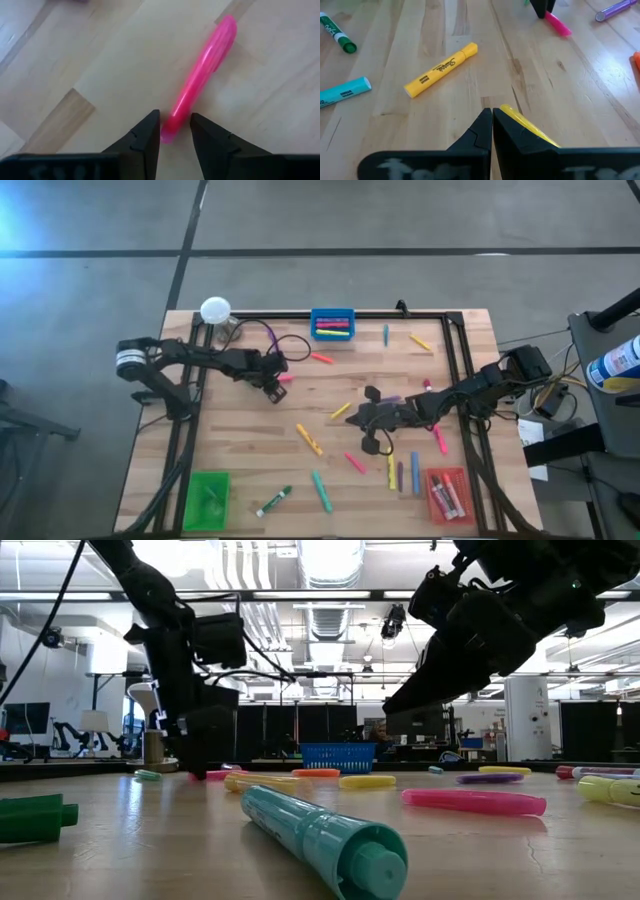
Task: Pick & Place Markers
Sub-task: Put the top pink pen into the green bin
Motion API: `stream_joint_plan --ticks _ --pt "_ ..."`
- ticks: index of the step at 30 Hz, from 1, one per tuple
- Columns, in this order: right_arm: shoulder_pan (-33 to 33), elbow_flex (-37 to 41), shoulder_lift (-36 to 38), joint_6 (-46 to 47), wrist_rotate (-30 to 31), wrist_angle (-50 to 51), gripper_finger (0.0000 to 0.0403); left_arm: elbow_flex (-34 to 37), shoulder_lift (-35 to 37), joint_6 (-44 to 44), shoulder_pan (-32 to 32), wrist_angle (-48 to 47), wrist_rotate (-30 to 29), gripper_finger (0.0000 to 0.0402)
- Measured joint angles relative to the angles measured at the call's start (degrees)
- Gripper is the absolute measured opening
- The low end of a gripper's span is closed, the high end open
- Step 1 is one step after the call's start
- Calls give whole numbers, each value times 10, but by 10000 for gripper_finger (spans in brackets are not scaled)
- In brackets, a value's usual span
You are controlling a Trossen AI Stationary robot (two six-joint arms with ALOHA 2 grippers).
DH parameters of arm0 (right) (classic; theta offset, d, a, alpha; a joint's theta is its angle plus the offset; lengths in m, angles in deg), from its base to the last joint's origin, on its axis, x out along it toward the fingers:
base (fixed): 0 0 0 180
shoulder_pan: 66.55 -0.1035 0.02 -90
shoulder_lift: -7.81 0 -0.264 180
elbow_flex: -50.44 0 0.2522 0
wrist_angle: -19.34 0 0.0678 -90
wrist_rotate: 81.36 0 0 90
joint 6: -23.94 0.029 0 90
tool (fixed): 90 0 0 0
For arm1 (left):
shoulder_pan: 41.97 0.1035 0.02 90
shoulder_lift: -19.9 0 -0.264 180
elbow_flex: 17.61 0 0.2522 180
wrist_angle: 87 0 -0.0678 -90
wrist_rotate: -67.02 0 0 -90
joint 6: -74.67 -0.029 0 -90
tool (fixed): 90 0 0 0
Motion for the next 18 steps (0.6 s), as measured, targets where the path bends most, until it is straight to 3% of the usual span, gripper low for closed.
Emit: stream_joint_plan --ticks 4,11,18 --pt "0 0 0 0 0 0 9 4 1 -34 -1 2 -6 97" --pt "0 0 0 0 0 0 9 -9 6 -60 -2 -25 -4 18" --pt "0 0 0 0 0 0 9 -74 40 -18 -22 -164 -1 26"
